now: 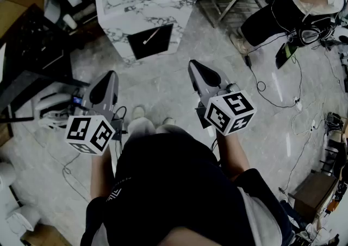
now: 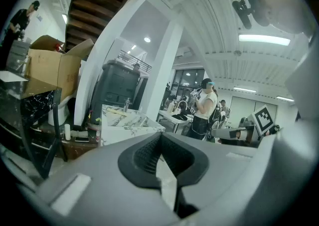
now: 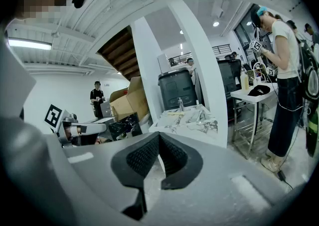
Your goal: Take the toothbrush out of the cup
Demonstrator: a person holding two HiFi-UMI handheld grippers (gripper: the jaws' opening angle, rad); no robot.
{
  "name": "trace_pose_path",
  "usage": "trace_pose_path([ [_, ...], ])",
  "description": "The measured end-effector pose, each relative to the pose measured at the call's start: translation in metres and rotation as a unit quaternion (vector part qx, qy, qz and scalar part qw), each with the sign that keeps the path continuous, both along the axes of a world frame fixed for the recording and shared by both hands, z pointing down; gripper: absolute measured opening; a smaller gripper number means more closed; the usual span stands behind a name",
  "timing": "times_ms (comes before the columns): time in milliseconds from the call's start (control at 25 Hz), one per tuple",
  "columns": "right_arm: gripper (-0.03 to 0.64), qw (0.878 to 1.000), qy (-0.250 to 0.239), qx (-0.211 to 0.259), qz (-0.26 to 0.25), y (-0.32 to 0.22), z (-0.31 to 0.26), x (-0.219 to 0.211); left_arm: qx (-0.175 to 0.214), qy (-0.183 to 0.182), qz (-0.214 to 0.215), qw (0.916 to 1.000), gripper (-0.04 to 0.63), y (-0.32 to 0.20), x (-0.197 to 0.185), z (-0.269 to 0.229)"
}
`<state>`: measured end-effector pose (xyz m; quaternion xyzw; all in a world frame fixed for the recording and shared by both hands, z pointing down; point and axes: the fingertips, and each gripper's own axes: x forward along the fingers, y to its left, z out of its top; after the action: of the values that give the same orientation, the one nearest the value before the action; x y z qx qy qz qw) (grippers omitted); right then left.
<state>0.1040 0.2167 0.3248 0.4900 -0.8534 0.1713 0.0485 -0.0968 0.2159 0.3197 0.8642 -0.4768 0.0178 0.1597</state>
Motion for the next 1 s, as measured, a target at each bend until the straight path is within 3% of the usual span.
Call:
trace_pose_path([
  [120,0.003,1.0,-0.005,-0.004,0.001,0.007,0.004,0.005,-0.005,0.001,0.001,1.0,0.005,0.006,0.007,0.001],
  [360,0.003,1.0,-0.016,-0.014,-0.006,0.01,0.008,0.01,-0.027,0.038,0.023,0.9987,0.005,0.017,0.023,0.01],
  [720,0.005,0.999,-0.019,-0.014,-0.047,0.005,0.013,-0.001,-0.024,-0.028,-0.014,0.9992,0.015,0.024,0.019,0.015],
  [1000,0.005,0.999,-0.015,-0.019,-0.027,-0.013,0.012,-0.008,-0.015,-0.066,-0.02,0.9975,0.015,-0.005,0.009,0.01],
])
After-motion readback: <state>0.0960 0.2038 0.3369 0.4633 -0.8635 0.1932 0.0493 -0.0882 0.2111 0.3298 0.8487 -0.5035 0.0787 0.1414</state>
